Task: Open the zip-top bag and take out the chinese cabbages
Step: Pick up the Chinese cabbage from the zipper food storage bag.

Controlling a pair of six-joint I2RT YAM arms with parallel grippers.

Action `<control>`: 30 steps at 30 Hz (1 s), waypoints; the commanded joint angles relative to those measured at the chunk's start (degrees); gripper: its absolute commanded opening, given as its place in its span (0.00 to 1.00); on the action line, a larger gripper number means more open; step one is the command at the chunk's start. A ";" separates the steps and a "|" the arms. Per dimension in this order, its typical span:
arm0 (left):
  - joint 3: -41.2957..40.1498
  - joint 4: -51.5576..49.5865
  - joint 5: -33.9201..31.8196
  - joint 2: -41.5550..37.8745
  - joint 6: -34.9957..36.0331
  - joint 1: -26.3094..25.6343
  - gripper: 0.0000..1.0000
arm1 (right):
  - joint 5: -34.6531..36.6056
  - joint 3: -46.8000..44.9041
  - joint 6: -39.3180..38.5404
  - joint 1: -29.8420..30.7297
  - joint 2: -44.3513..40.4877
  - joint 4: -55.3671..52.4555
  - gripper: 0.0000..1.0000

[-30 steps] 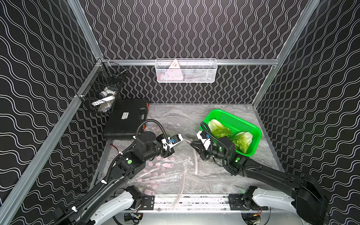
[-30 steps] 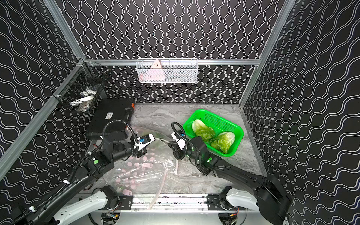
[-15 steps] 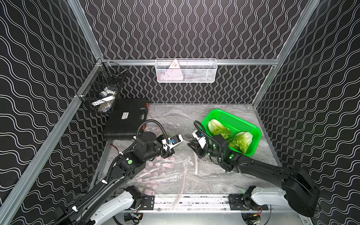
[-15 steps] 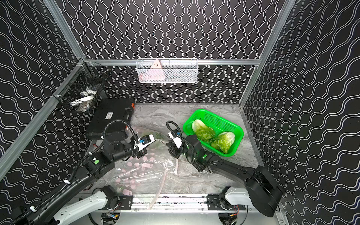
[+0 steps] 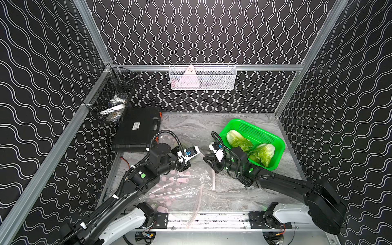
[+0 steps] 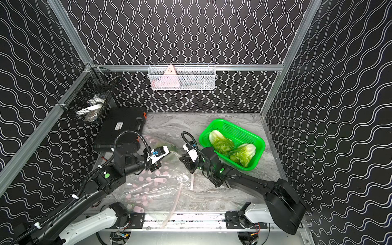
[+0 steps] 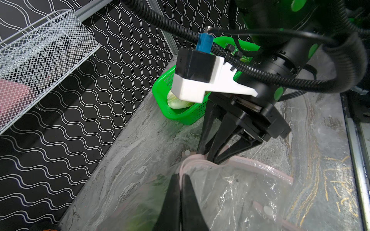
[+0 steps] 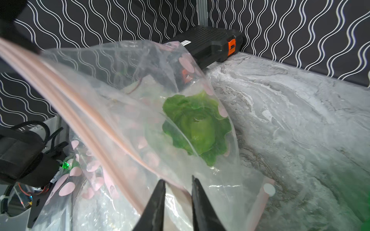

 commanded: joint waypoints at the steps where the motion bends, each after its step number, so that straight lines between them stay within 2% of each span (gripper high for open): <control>1: -0.13 2.95 1.20 0.30 -0.69 0.00 0.00 | -0.85 1.86 4.06 0.10 1.66 0.48 0.28; 7: 0.06 2.78 0.85 0.20 -0.70 0.04 0.00 | -1.49 2.08 5.95 0.10 2.13 0.90 0.26; 11: 0.09 2.48 0.72 0.02 -0.67 0.01 0.00 | 2.47 2.34 6.16 0.19 1.06 -1.33 0.25; 16: 0.13 2.58 0.54 0.36 -0.67 0.01 0.00 | 9.97 3.55 4.93 0.68 -1.52 -7.94 0.33; 20: 0.31 2.58 0.55 0.54 -0.48 0.01 0.00 | 12.33 3.37 5.13 1.02 -3.25 -10.36 0.37; 24: 0.57 2.49 0.70 0.89 -0.53 0.07 0.00 | 12.92 3.05 5.69 1.84 -3.92 -12.00 0.36; 30: 1.00 2.21 0.81 1.15 -0.49 0.09 0.00 | 14.76 0.76 8.43 1.95 -6.53 -10.04 0.28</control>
